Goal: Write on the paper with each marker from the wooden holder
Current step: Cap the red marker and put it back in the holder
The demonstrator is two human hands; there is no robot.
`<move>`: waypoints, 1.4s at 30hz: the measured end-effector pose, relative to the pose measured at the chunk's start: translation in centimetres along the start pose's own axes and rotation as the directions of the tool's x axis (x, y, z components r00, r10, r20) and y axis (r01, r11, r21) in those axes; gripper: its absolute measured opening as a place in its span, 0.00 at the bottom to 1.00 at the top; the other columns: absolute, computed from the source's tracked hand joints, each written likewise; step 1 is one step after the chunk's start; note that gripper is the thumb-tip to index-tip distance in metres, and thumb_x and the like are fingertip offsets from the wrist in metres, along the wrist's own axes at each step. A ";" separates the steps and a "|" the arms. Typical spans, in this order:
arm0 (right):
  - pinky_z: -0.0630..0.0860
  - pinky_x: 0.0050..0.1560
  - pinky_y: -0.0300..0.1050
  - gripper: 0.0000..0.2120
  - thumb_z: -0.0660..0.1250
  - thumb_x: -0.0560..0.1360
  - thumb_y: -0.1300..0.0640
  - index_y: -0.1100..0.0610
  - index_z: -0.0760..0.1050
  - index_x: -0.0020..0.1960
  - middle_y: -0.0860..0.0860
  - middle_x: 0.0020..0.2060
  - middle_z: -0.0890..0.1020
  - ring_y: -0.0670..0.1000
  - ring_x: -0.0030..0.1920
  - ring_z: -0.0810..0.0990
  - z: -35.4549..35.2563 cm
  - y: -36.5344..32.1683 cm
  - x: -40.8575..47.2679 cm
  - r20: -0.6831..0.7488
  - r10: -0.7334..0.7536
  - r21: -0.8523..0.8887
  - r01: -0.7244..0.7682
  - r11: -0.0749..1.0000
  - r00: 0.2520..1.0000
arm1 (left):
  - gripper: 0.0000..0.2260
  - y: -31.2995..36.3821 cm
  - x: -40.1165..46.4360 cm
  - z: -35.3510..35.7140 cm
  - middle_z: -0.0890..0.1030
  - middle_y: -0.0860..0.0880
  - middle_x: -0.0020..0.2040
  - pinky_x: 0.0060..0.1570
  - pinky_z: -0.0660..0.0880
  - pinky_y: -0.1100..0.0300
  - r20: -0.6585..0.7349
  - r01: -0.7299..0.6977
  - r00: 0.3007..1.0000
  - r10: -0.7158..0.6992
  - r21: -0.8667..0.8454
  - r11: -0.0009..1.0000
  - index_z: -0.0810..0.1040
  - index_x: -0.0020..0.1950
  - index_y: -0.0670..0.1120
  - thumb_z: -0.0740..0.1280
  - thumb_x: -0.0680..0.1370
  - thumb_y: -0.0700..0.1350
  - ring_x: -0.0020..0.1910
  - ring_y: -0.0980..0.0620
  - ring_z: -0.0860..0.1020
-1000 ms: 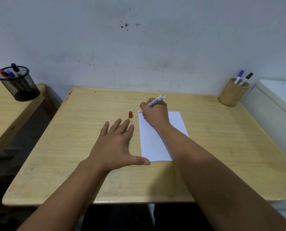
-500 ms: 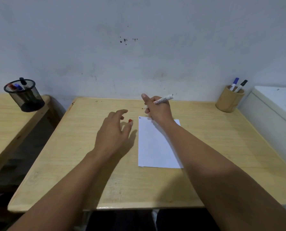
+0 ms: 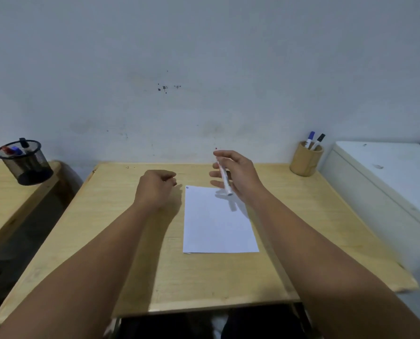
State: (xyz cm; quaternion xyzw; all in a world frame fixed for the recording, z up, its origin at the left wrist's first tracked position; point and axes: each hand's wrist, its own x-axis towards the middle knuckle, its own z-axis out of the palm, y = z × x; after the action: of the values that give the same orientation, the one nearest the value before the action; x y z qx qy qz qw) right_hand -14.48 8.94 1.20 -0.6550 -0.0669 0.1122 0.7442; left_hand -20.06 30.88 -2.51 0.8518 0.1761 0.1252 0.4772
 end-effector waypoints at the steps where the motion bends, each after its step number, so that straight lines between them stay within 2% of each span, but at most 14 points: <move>1: 0.87 0.48 0.55 0.09 0.67 0.84 0.64 0.57 0.82 0.61 0.56 0.47 0.82 0.54 0.38 0.85 -0.1 0.1 -0.3 0.010 -0.018 -0.050 0.018 0.999 1.000 | 0.10 0.7 0.0 -0.2 0.88 0.50 0.48 0.59 0.78 0.55 -0.002 0.020 1.000 -0.021 -0.086 0.996 0.85 0.60 0.45 0.70 0.80 0.41 0.54 0.50 0.84; 3: 0.86 0.39 0.50 0.13 0.68 0.82 0.67 0.56 0.78 0.64 0.55 0.45 0.83 0.51 0.34 0.83 -0.3 0.6 -0.8 0.038 -0.059 -0.207 0.065 0.976 0.998 | 0.10 2.3 -0.1 -0.5 0.87 0.49 0.45 0.56 0.80 0.51 0.015 0.055 0.999 -0.053 -0.293 0.955 0.84 0.60 0.42 0.71 0.80 0.39 0.49 0.50 0.85; 5: 0.84 0.38 0.47 0.17 0.72 0.80 0.66 0.53 0.77 0.66 0.52 0.41 0.85 0.48 0.33 0.85 -0.3 1.2 -1.1 0.079 -0.097 -0.368 0.120 0.922 0.992 | 0.08 4.0 -0.5 -0.7 0.86 0.45 0.46 0.55 0.80 0.51 0.045 0.085 0.996 -0.073 -0.451 0.889 0.84 0.58 0.40 0.71 0.80 0.37 0.47 0.49 0.84; 8: 0.81 0.39 0.42 0.15 0.75 0.78 0.64 0.56 0.82 0.64 0.52 0.44 0.88 0.47 0.35 0.86 -0.4 1.8 -1.1 0.081 -0.143 -0.484 0.164 0.860 0.986 | 0.07 5.9 -1.0 -0.6 0.86 0.43 0.47 0.57 0.82 0.52 0.084 0.110 0.994 -0.077 -0.528 0.842 0.84 0.57 0.39 0.70 0.81 0.36 0.47 0.48 0.84; 13: 0.77 0.37 0.33 0.13 0.76 0.77 0.63 0.57 0.87 0.61 0.55 0.51 0.89 0.48 0.40 0.86 -0.6 1.1 -1.4 0.060 -0.175 -0.507 0.181 0.843 0.983 | 0.05 7.3 -1.3 0.2 0.86 0.43 0.45 0.58 0.82 0.51 0.126 0.115 0.990 -0.056 -0.531 0.840 0.85 0.54 0.41 0.71 0.80 0.36 0.44 0.49 0.84; 16: 0.76 0.40 0.33 0.11 0.76 0.77 0.64 0.55 0.87 0.58 0.51 0.49 0.88 0.45 0.41 0.85 -0.9 0.5 -1.4 0.076 -0.186 -0.515 0.198 0.834 0.980 | 0.06 8.2 -1.5 0.8 0.86 0.42 0.46 0.57 0.82 0.51 0.138 0.101 0.990 -0.036 -0.503 0.859 0.85 0.56 0.39 0.71 0.80 0.36 0.45 0.48 0.84; 19: 0.76 0.37 0.32 0.10 0.76 0.77 0.65 0.54 0.87 0.56 0.49 0.46 0.87 0.42 0.37 0.85 -1.5 -0.4 -1.4 0.079 -0.190 -0.489 0.204 0.848 0.979 | 0.07 9.4 -1.6 1.5 0.86 0.42 0.45 0.57 0.83 0.50 0.149 0.066 0.989 0.002 -0.449 0.891 0.85 0.56 0.37 0.71 0.80 0.36 0.44 0.48 0.84; 25: 0.82 0.38 0.39 0.06 0.76 0.77 0.66 0.58 0.87 0.53 0.50 0.40 0.86 0.48 0.33 0.83 -5.0 -2.5 -1.0 -0.016 -0.219 -0.383 0.197 0.903 0.976 | 0.04 13.3 -0.6 4.4 0.86 0.42 0.42 0.56 0.84 0.48 0.187 -0.004 0.978 0.088 -0.409 0.913 0.85 0.52 0.39 0.73 0.78 0.36 0.40 0.49 0.84; 30: 0.83 0.42 0.44 0.06 0.76 0.77 0.67 0.58 0.86 0.51 0.50 0.37 0.86 0.48 0.33 0.84 -9.7 -4.0 0.4 -0.148 -0.235 -0.392 0.161 0.906 0.961 | 0.09 17.0 1.0 9.8 0.87 0.45 0.45 0.56 0.84 0.47 0.229 -0.058 0.960 0.164 -0.407 0.911 0.85 0.58 0.39 0.70 0.80 0.40 0.46 0.47 0.86; 33: 0.80 0.49 0.44 0.08 0.75 0.78 0.62 0.55 0.86 0.57 0.45 0.40 0.85 0.50 0.43 0.87 -14.1 -5.9 2.3 -0.260 -0.332 -0.522 0.157 0.838 0.907 | 0.11 19.9 1.7 13.5 0.87 0.48 0.51 0.57 0.83 0.49 0.286 -0.026 0.937 0.201 -0.517 0.856 0.79 0.65 0.51 0.67 0.83 0.45 0.54 0.48 0.85; 35: 0.82 0.53 0.45 0.06 0.75 0.79 0.58 0.53 0.87 0.55 0.45 0.43 0.87 0.50 0.48 0.88 -17.4 -7.6 3.7 -0.369 -0.417 -0.569 0.152 0.808 0.831 | 0.19 20.7 2.7 16.6 0.86 0.47 0.56 0.59 0.82 0.47 0.302 0.012 0.937 0.177 -0.532 0.846 0.71 0.74 0.54 0.66 0.83 0.46 0.55 0.50 0.83; 37: 0.86 0.51 0.47 0.03 0.75 0.78 0.56 0.51 0.85 0.51 0.46 0.43 0.89 0.50 0.43 0.89 -20.4 -9.2 5.0 -0.475 -0.466 -0.533 0.178 0.827 0.746 | 0.24 20.8 3.6 19.9 0.84 0.48 0.57 0.60 0.81 0.47 0.280 -0.089 0.937 0.208 -0.385 0.919 0.70 0.77 0.50 0.67 0.81 0.45 0.53 0.51 0.83; 39: 0.83 0.43 0.37 0.04 0.75 0.79 0.56 0.54 0.82 0.51 0.47 0.43 0.88 0.45 0.37 0.86 -23.1 -10.3 6.1 -0.541 -0.498 -0.521 0.195 0.831 0.677 | 0.28 20.7 4.0 23.1 0.82 0.49 0.61 0.57 0.79 0.52 0.298 -0.192 0.920 0.256 -0.226 0.955 0.69 0.79 0.50 0.70 0.79 0.47 0.53 0.50 0.82; 42: 0.73 0.42 0.27 0.06 0.76 0.78 0.57 0.54 0.79 0.49 0.42 0.42 0.83 0.36 0.43 0.81 -25.8 -10.5 7.8 -0.557 -0.563 -0.583 0.196 0.789 0.611 | 0.35 20.7 4.2 27.1 0.78 0.46 0.68 0.59 0.76 0.53 0.345 -0.257 0.895 0.284 -0.122 0.959 0.66 0.80 0.50 0.76 0.75 0.52 0.62 0.48 0.79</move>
State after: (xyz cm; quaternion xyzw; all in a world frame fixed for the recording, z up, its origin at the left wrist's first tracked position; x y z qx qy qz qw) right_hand 0.19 -15.04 7.82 -0.7733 0.0565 -0.3328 0.5367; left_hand -2.21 1.78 1.49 0.8583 -0.0390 0.0391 0.5102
